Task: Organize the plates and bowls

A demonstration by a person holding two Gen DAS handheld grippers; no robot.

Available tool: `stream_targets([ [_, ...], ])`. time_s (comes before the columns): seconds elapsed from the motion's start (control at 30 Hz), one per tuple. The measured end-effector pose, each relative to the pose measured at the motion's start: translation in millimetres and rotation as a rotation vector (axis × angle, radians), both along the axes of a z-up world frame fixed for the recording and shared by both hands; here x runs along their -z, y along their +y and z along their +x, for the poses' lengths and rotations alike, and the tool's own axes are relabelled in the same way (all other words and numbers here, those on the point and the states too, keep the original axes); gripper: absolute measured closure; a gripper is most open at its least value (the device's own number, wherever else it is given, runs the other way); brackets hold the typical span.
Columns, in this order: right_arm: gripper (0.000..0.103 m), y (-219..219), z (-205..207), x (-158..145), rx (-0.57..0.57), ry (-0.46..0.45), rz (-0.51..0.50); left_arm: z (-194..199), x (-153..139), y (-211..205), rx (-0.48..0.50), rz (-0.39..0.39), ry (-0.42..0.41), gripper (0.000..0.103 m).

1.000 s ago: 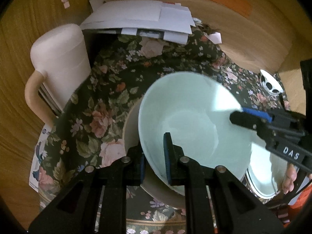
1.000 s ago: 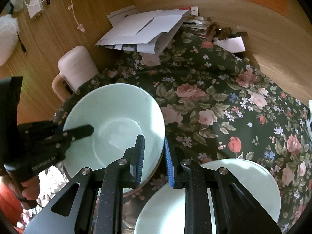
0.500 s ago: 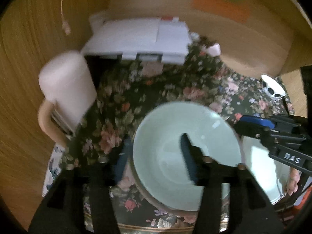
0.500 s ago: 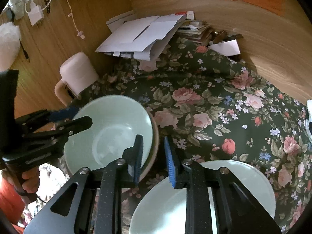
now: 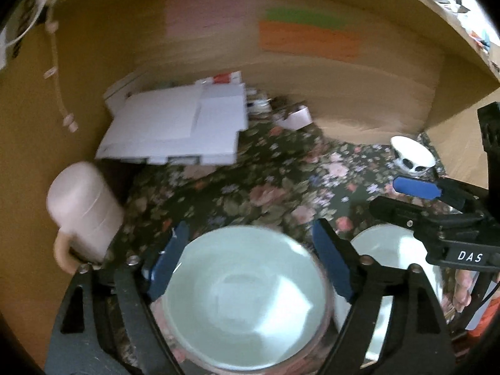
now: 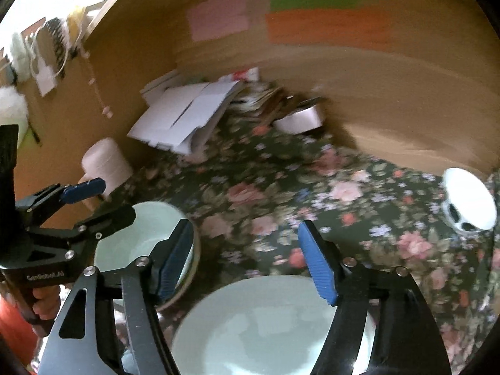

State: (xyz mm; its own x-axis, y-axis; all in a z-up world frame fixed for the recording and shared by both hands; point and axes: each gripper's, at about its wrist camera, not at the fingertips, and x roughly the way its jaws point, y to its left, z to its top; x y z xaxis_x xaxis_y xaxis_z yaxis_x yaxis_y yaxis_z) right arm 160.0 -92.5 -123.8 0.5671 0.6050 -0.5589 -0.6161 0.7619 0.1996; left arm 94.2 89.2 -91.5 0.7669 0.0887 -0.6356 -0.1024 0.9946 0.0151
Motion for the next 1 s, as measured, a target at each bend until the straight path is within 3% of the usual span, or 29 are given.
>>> stream_targets([
  [0.33,0.036,-76,29,-7,0.179,-0.03,0.024,56,-17,-59,0.107,-0.003,-0.017,0.017],
  [0.6,0.036,-129,58,-6,0.3,-0.024,0.032,107,-13,-111,0.194,-0.027,0.011,0.017],
  [1.0,0.036,-182,125,28,0.442,0.101,0.017,181,6,-169,0.269,-0.056,0.082,0.017],
])
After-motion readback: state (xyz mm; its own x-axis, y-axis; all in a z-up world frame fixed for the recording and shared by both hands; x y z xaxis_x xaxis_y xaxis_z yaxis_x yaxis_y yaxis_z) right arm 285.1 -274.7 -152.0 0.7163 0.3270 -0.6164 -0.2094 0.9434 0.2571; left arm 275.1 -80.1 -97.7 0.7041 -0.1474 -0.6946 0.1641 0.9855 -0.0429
